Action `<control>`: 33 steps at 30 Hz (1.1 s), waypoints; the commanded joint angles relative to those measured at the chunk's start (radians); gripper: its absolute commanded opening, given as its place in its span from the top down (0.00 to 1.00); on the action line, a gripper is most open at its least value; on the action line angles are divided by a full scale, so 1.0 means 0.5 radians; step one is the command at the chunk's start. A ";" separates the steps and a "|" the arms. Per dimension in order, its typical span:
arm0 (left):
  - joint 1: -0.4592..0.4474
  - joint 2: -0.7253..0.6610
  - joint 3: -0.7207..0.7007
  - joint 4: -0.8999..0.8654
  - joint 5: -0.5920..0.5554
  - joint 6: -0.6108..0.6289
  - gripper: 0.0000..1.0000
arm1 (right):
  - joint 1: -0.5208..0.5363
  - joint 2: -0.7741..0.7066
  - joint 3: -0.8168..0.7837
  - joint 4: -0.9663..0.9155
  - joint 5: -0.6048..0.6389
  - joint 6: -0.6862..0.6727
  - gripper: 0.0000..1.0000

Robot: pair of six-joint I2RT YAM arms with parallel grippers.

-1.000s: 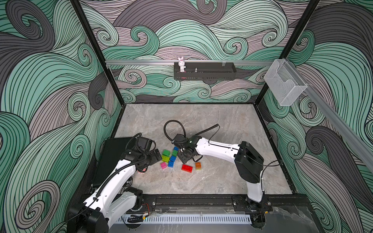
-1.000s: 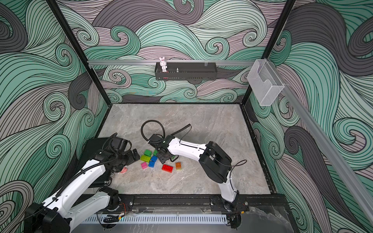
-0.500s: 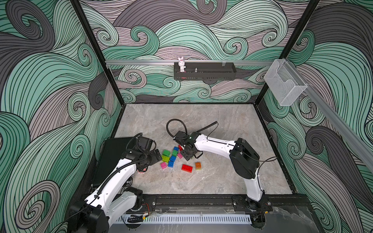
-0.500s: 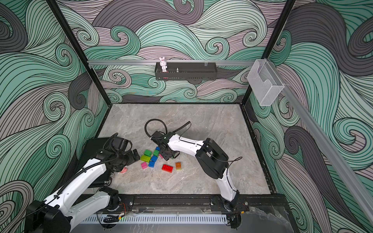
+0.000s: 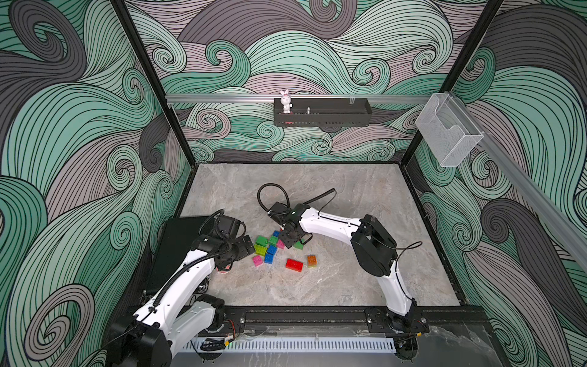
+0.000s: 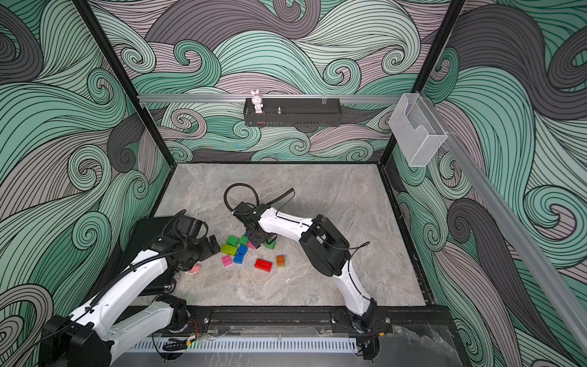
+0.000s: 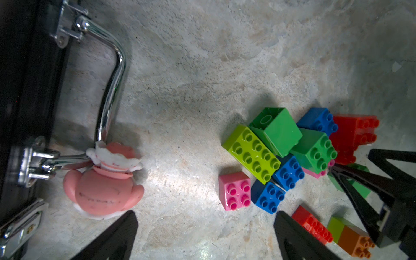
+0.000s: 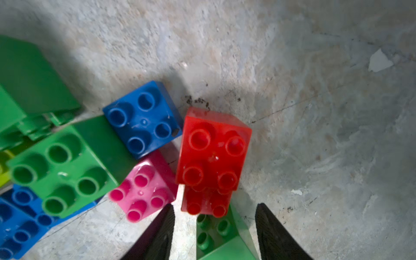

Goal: Assemble the number 4 with lego
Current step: Pick up the lego brick from the center of the board.

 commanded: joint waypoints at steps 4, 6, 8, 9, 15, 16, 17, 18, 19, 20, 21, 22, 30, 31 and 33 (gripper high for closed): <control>-0.006 0.011 -0.009 -0.049 -0.038 -0.026 0.01 | 0.008 0.066 0.055 -0.013 0.064 0.074 0.39; -0.006 0.010 -0.013 -0.055 -0.034 -0.027 0.01 | 0.002 0.077 0.053 -0.014 0.088 0.111 0.43; -0.005 0.003 -0.012 -0.056 -0.037 -0.026 0.01 | -0.004 0.075 0.044 -0.006 0.080 0.135 0.46; -0.005 0.000 -0.018 -0.058 -0.037 -0.026 0.01 | -0.004 0.074 0.038 0.010 0.081 0.143 0.48; -0.005 -0.004 -0.019 -0.053 -0.034 -0.026 0.01 | -0.004 0.074 0.029 0.067 0.078 0.189 0.53; -0.006 -0.004 -0.019 -0.054 -0.034 -0.026 0.01 | -0.003 0.071 0.028 0.077 0.078 0.198 0.53; -0.006 -0.003 -0.019 -0.053 -0.035 -0.028 0.01 | -0.004 0.071 0.020 0.094 0.076 0.202 0.54; -0.006 -0.003 -0.019 -0.052 -0.035 -0.026 0.01 | -0.009 0.073 0.019 0.105 0.072 0.208 0.54; -0.004 -0.003 -0.019 -0.053 -0.034 -0.025 0.01 | -0.007 0.077 0.019 0.105 0.067 0.212 0.55; -0.006 -0.003 -0.019 -0.049 -0.034 -0.023 0.01 | -0.010 0.084 0.023 0.105 0.067 0.215 0.55; -0.006 -0.001 -0.019 -0.048 -0.034 -0.023 0.01 | -0.007 0.089 0.022 0.105 0.069 0.220 0.56; -0.004 0.002 -0.015 -0.049 -0.034 -0.020 0.01 | -0.007 0.091 0.022 0.105 0.072 0.224 0.56; -0.005 0.011 -0.013 -0.048 -0.034 -0.018 0.01 | -0.011 0.091 -0.004 0.122 0.070 0.227 0.57; -0.004 0.013 -0.012 -0.048 -0.034 -0.017 0.01 | -0.010 0.095 -0.005 0.123 0.071 0.227 0.56; -0.006 0.017 -0.009 -0.048 -0.034 -0.015 0.01 | -0.010 0.091 -0.015 0.121 0.070 0.230 0.55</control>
